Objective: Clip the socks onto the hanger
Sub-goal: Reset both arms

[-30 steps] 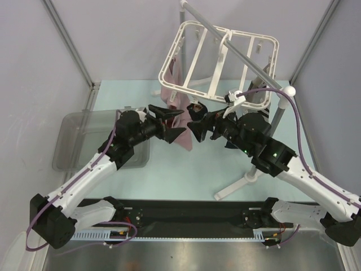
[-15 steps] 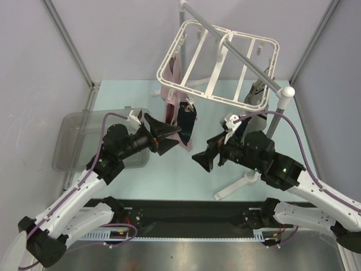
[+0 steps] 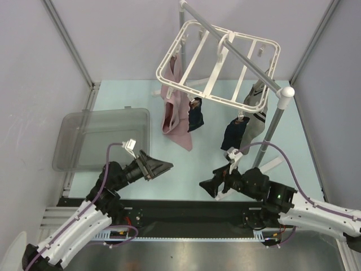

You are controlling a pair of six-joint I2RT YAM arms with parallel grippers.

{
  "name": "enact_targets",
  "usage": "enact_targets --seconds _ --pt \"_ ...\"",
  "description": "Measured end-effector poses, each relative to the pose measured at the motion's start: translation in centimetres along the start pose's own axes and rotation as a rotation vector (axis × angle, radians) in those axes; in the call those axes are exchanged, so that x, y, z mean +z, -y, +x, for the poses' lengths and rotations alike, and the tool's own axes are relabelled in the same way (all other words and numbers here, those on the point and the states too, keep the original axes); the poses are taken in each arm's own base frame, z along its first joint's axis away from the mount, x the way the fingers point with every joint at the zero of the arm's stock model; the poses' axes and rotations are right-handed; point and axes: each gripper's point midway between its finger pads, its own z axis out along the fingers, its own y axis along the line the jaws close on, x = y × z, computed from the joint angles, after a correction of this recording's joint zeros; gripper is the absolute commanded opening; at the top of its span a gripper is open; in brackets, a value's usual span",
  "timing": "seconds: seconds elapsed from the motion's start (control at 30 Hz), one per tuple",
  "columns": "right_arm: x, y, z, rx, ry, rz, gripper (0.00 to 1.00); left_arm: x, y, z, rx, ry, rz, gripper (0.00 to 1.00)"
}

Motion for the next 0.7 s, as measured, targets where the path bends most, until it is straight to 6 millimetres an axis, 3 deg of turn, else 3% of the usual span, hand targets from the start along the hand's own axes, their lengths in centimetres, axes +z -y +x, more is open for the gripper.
enact_targets --seconds 0.13,0.27,0.33,0.47,0.7 --pt "0.1 1.2 3.3 0.055 0.048 -0.002 1.00 -1.2 -2.6 1.5 0.023 0.011 0.031 0.89" --pt "-0.1 1.9 5.0 0.130 0.134 -0.009 1.00 -2.4 -1.3 1.6 0.068 0.053 0.147 0.90" --pt "-0.4 1.8 4.4 0.185 0.194 -0.012 1.00 -2.8 0.2 1.3 0.077 0.073 0.207 0.91" --pt "-1.0 1.0 1.7 0.322 0.315 -0.020 1.00 -2.9 0.5 1.4 0.069 0.065 0.220 0.91" --pt "-0.9 1.7 2.4 0.411 0.332 0.063 1.00 -3.0 0.6 1.8 0.072 0.045 0.226 0.91"
